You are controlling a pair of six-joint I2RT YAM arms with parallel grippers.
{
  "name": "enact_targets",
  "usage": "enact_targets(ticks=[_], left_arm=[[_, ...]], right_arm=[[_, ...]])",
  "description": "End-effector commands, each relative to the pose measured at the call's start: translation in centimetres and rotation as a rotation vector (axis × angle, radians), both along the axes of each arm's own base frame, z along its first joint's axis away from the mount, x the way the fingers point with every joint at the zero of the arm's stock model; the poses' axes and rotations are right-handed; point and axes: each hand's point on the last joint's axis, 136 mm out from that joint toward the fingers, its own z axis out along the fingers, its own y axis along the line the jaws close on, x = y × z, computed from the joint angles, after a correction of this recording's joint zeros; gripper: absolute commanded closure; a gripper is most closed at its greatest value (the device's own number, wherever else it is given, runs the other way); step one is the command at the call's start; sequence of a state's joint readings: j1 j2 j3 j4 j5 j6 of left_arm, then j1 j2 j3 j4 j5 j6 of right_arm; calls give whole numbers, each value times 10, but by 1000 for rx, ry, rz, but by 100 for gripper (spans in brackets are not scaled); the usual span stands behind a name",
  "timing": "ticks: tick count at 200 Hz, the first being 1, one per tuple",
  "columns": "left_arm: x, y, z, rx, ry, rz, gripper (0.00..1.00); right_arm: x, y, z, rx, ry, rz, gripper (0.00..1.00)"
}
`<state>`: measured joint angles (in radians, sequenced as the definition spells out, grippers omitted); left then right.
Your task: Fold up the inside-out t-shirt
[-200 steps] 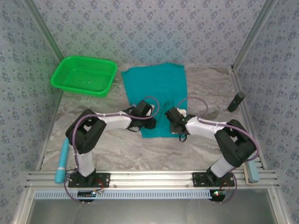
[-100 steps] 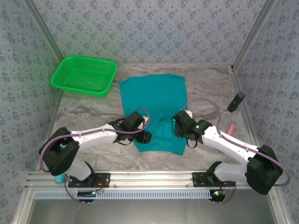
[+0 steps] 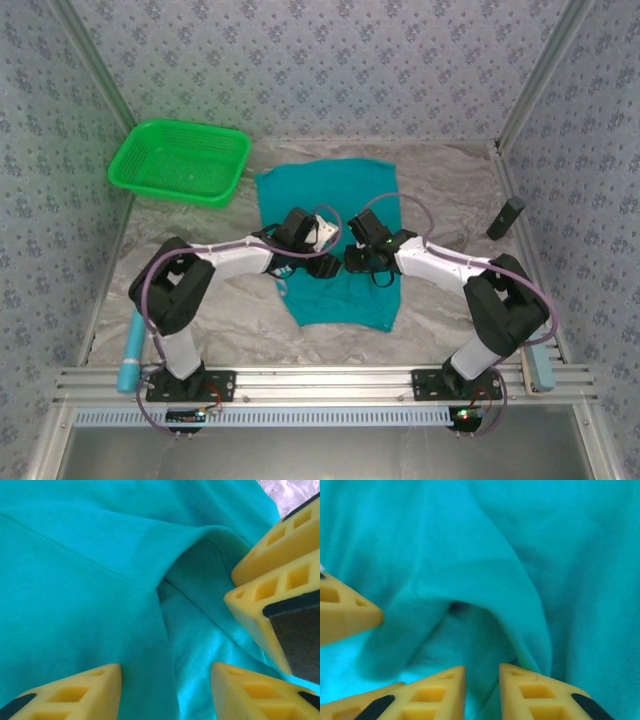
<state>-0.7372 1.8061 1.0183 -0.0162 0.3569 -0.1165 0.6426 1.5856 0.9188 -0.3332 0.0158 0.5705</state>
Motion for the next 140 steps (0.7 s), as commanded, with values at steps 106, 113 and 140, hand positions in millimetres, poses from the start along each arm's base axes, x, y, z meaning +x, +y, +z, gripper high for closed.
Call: enact_targets(ticks=[106, 113, 140], left_arm=[[-29, -34, 75, -227, 26, -174, 99], [-36, -33, 79, -224, 47, -179, 99], [-61, -32, 85, -271, 154, -218, 98]], right_arm=[[-16, -54, 24, -68, -136, 69, 98], [-20, -41, 33, -20, -163, 144, 93], [-34, -3, 59, 167, -232, 263, 76]])
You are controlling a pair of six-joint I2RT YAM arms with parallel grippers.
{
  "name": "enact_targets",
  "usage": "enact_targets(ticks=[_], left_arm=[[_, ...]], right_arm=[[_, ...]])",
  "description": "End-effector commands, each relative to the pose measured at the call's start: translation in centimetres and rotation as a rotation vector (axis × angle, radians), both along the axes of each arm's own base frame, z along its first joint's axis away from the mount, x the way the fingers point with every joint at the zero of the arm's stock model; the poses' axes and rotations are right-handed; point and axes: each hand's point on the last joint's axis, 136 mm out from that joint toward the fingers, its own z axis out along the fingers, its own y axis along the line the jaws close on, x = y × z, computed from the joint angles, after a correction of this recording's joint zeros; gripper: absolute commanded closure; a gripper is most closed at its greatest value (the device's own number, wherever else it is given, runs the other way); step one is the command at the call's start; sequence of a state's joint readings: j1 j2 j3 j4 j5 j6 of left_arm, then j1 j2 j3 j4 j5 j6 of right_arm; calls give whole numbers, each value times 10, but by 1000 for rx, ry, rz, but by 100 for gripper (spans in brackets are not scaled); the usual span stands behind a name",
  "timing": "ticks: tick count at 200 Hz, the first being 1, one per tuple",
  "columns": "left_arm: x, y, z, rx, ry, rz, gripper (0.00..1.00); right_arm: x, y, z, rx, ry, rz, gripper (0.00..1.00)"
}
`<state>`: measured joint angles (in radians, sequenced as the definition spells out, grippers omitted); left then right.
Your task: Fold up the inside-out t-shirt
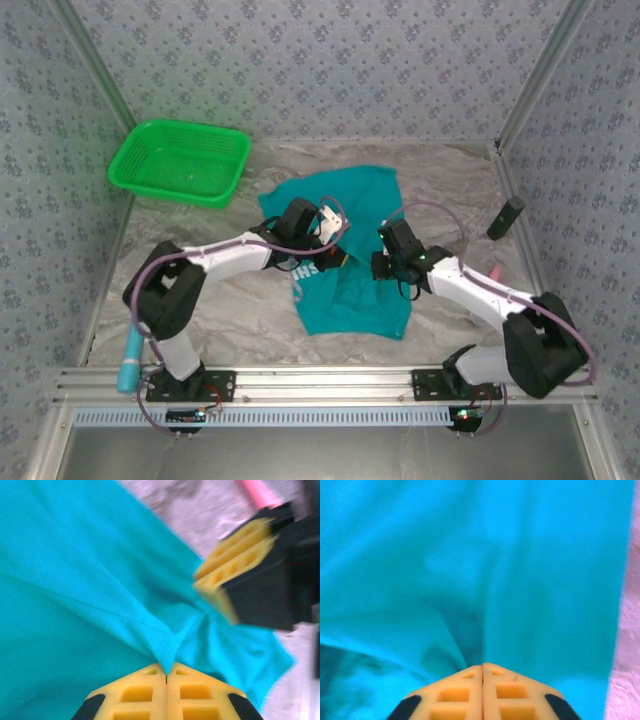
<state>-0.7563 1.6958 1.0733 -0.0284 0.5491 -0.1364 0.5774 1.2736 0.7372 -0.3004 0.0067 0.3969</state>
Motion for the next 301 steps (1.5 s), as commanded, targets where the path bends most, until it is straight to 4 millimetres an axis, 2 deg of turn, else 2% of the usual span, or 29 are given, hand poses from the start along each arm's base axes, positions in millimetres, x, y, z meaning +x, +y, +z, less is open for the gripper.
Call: enact_targets(ticks=[1, 15, 30, 62, 96, 113, 130, 141, 159, 167, 175, 183, 209, 234, 247, 260, 280, 301], left_arm=[[-39, -1, 9, -52, 153, -98, 98], [-42, 0, 5, -50, 177, -94, 98], [-40, 2, 3, -51, 189, -77, 97], [-31, 3, 3, -61, 215, -29, 97], [-24, 10, -3, -47, 234, -8, 97], [-22, 14, -9, -38, 254, 2, 96], [-21, 15, -11, -39, 269, 5, 97], [-23, 14, -10, -46, 272, -4, 96], [-24, 15, -9, -48, 273, -7, 96], [-25, 16, -9, -43, 273, -7, 96], [-25, 17, -10, -38, 274, -7, 96], [-26, 19, -11, -35, 273, -4, 96], [-25, 26, -18, -19, 274, 12, 96], [-23, 32, -28, -6, 288, 28, 96], [-22, 33, -32, -3, 295, 31, 96], [-20, 33, -38, 1, 306, 35, 95], [-17, 32, -46, 4, 312, 37, 94], [-12, 32, -56, 8, 327, 53, 94]], right_arm=[[-17, 36, 19, 138, -48, 188, 76], [-16, 44, 22, 226, -54, 160, 74], [-17, 52, 16, 283, -61, 137, 74], [-32, 63, 11, 251, -115, 141, 74], [-55, 44, 19, 165, -105, 67, 74], [-70, 41, 13, 147, -95, 116, 73], [-86, 54, 0, 180, -68, 243, 73], [-87, 63, -5, 210, -51, 263, 73], [-78, 80, -11, 256, -37, 264, 75], [-71, 81, -16, 225, -34, 243, 77], [-60, 75, -21, 173, -46, 192, 78], [-50, 68, -24, 144, -62, 141, 74], [-23, 46, -32, 146, -56, -23, 67], [-8, 22, -39, 28, -60, -151, 63], [-4, 3, -42, -73, -75, -225, 64], [-2, -8, -45, -145, -76, -254, 64], [0, -3, -51, -174, -71, -225, 63], [1, 15, -56, -145, -69, -129, 60]])
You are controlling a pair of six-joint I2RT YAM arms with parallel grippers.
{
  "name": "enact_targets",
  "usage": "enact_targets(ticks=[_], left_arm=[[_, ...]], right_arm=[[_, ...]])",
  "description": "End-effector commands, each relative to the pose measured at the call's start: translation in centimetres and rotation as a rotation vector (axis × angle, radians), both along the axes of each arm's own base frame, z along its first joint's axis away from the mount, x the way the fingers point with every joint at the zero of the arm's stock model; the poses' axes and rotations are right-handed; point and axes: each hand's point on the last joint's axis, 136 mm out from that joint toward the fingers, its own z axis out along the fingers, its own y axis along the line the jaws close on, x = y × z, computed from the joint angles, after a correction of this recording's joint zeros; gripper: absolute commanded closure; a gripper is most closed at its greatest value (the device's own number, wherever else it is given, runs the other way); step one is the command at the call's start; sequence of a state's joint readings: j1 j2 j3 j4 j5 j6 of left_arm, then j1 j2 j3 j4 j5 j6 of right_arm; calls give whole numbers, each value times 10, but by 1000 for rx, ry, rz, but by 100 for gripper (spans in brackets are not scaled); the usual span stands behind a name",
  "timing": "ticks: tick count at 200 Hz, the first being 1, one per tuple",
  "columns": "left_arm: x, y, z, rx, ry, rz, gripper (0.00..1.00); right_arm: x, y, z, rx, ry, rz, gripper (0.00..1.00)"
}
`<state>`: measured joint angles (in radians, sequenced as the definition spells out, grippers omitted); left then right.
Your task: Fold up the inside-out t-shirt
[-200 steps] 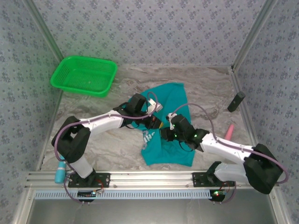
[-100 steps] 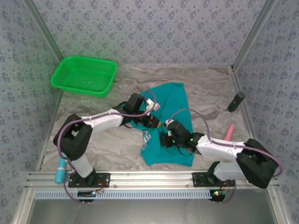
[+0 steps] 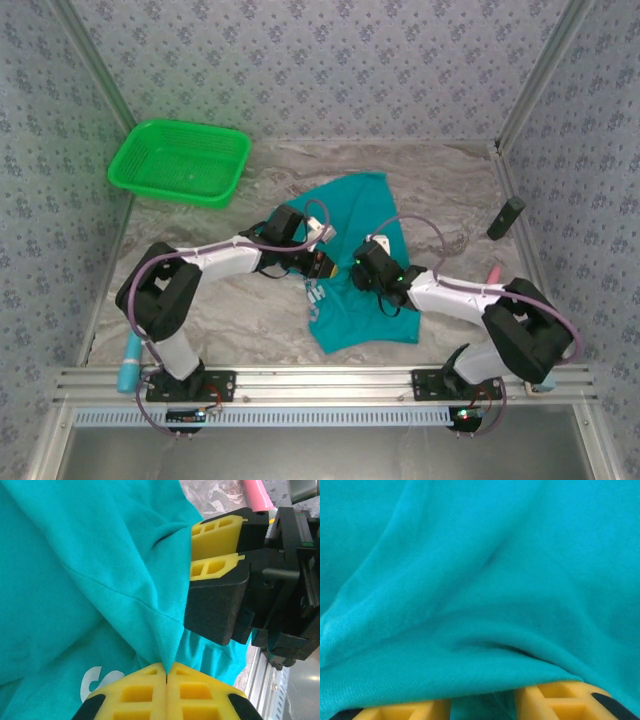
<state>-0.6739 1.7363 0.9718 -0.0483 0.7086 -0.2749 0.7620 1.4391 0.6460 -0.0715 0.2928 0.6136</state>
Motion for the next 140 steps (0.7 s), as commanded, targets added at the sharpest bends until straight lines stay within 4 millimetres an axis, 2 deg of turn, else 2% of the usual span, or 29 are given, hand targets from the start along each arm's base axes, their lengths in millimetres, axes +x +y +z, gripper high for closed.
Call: enact_targets(ticks=[1, 28, 47, 61, 83, 104, 116, 125, 140], left_arm=[[5, 0, -11, -6, 17, 0, 94], [15, 5, -26, 5, 38, 33, 95], [22, 12, -35, 24, 42, 62, 94], [27, 21, -41, 57, 34, 90, 94], [40, 35, -52, 132, 20, 154, 93], [48, 43, -68, 202, 12, 187, 91], [51, 42, -73, 208, 5, 187, 87], [53, 40, -75, 197, -8, 186, 79], [51, 33, -69, 157, -39, 156, 71]], right_arm=[[1, -1, -9, -68, 5, 30, 60], [0, 7, -18, -85, 26, 69, 61], [-2, 7, -17, -90, 31, 84, 88], [-6, 17, -7, -43, 21, 156, 100], [-29, 46, 24, 94, -34, 452, 100], [-58, 60, 53, 255, -95, 701, 100], [-68, 58, 60, 332, -102, 781, 100], [-73, 56, 60, 372, -93, 824, 100], [-82, 57, 58, 431, -72, 903, 93]])
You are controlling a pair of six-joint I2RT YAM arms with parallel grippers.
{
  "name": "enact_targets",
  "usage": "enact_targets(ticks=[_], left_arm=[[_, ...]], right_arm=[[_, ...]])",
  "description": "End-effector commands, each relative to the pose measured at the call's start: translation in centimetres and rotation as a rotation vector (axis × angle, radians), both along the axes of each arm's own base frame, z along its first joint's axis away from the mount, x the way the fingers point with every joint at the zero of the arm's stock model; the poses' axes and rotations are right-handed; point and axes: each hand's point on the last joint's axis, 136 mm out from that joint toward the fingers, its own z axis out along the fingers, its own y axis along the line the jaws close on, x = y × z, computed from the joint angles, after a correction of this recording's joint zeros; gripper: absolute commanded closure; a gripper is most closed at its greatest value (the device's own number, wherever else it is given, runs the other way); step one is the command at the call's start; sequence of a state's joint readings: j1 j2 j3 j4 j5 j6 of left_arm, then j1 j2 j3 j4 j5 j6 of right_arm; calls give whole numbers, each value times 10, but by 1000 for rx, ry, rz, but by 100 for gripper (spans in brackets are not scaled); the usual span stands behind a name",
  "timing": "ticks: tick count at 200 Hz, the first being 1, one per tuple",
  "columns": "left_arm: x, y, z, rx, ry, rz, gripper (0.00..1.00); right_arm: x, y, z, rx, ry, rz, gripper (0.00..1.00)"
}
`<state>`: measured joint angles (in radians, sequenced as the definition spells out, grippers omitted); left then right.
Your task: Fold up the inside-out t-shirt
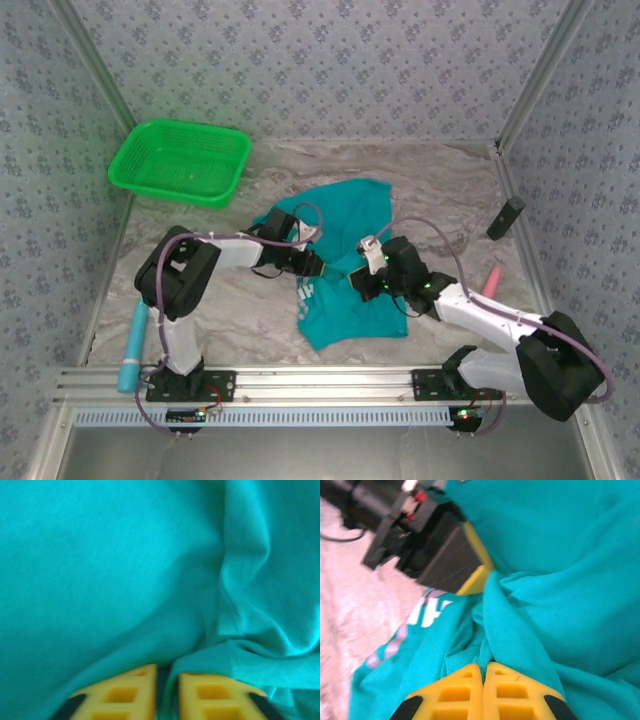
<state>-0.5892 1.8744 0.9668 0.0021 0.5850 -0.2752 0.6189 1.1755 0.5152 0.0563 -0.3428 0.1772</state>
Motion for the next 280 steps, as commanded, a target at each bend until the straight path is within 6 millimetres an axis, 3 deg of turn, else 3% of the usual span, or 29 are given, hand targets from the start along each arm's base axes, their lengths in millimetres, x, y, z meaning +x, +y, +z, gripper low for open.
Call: enact_targets(ticks=[1, 28, 63, 82, 100, 130, 174, 185, 201, 210, 222, 234, 251, 280], left_arm=[[8, 0, -8, 21, -54, -7, 70], [-5, -10, 21, -69, -118, -72, 65], [-33, -3, 54, -94, -246, -143, 64], [-69, -8, 69, -115, -415, -287, 64], [-90, -10, 75, -146, -478, -372, 64], [-92, -7, 62, -113, -509, -411, 66], [-82, -24, 47, -103, -524, -432, 67], [-79, -28, 49, -109, -524, -430, 73], [-78, -32, 61, -156, -541, -431, 89], [-84, -34, 74, -218, -542, -449, 95], [-93, -35, 91, -297, -530, -483, 100], [-100, -33, 103, -360, -492, -510, 100], [-104, -32, 115, -402, -416, -505, 100], [-110, -28, 132, -471, -263, -462, 100]], right_arm=[[-39, 16, 3, 129, 27, 308, 93], [-51, 23, 0, 144, -33, 447, 89], [-54, 27, 15, 195, -147, 505, 87], [-55, 26, 19, 184, -186, 531, 88], [-55, 26, 24, 189, -229, 538, 88], [-54, 25, 27, 178, -281, 552, 88], [-59, 22, 25, 162, -326, 564, 86], [-60, 21, 24, 148, -345, 566, 86], [-62, 19, 20, 121, -367, 580, 85], [-54, 15, 14, 75, -376, 545, 82], [-30, 1, -6, -66, -360, 409, 75], [-8, -8, -6, -73, -376, 286, 65], [17, -21, -6, -138, -382, 121, 59], [56, -53, -7, -292, -364, -200, 56]])
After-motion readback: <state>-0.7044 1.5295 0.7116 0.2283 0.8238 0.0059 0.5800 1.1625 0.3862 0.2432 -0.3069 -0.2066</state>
